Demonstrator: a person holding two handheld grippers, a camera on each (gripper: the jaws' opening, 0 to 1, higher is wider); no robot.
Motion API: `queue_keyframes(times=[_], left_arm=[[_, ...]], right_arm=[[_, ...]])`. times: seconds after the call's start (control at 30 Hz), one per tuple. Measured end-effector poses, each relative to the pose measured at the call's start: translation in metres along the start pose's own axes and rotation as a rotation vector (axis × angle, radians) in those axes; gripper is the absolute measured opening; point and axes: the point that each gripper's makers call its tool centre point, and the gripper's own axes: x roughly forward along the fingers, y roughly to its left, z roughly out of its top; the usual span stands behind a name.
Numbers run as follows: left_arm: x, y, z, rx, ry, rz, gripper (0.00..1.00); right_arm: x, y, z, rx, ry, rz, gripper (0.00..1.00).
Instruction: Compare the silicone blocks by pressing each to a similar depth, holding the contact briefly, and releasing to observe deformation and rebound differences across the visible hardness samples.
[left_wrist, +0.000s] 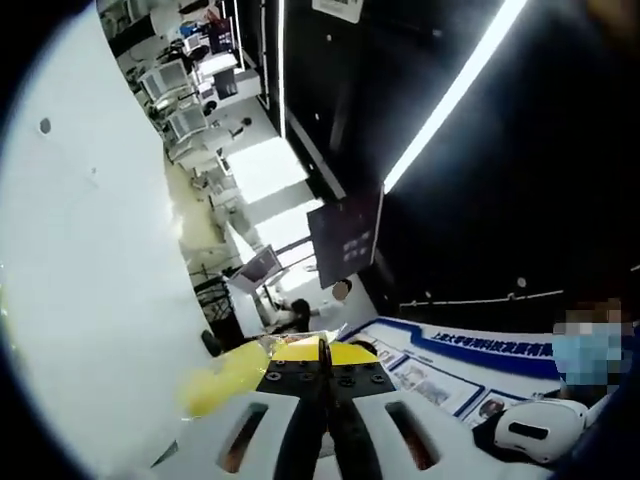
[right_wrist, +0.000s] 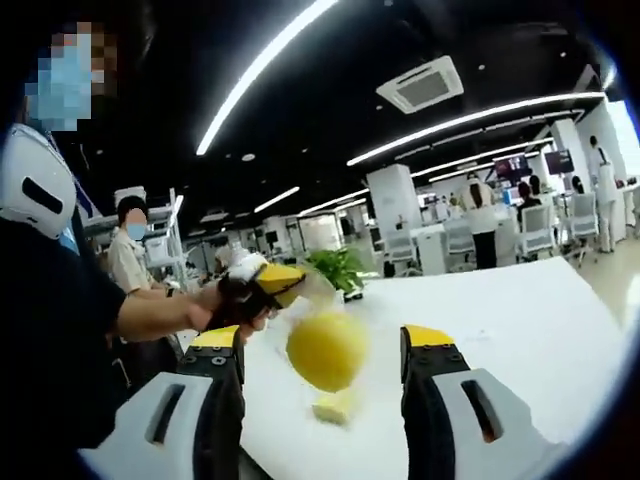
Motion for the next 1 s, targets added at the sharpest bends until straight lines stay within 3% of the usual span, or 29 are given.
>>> queue_keyframes(times=[0.2, 0.37, 0.5, 0.57, 0.73, 0.9, 1.0], left_arm=[[0.003, 0.02, 0.002, -0.037, -0.027, 0.025, 0.0], [0.012, 0.04, 0.001, -0.06, -0.04, 0.055, 0.0], [0.02, 0.059, 0.0, -0.077, -0.051, 0.072, 0.0], [0.022, 0.066, 0.001, -0.09, -0.067, 0.082, 0.0], [0.032, 0.099, 0.002, -0.133, -0.102, 0.116, 0.0], [0.036, 0.129, 0.006, -0.183, -0.152, 0.149, 0.0], [0.038, 0.148, 0.006, -0.213, -0.186, 0.163, 0.0]], right_arm=[[-0.019, -0.007, 0.002, 0.063, -0.025, -0.029, 0.57], [-0.034, -0.019, -0.013, 0.008, 0.089, -0.077, 0.48], [-0.046, -0.022, -0.004, 0.002, 0.058, -0.095, 0.47], [-0.053, -0.027, -0.004, -0.009, 0.077, -0.115, 0.45], [-0.071, -0.038, -0.003, -0.028, 0.088, -0.155, 0.43], [-0.085, -0.048, -0.002, 0.029, 0.055, -0.186, 0.44], [-0.088, -0.052, -0.013, 0.034, 0.1, -0.196, 0.43]])
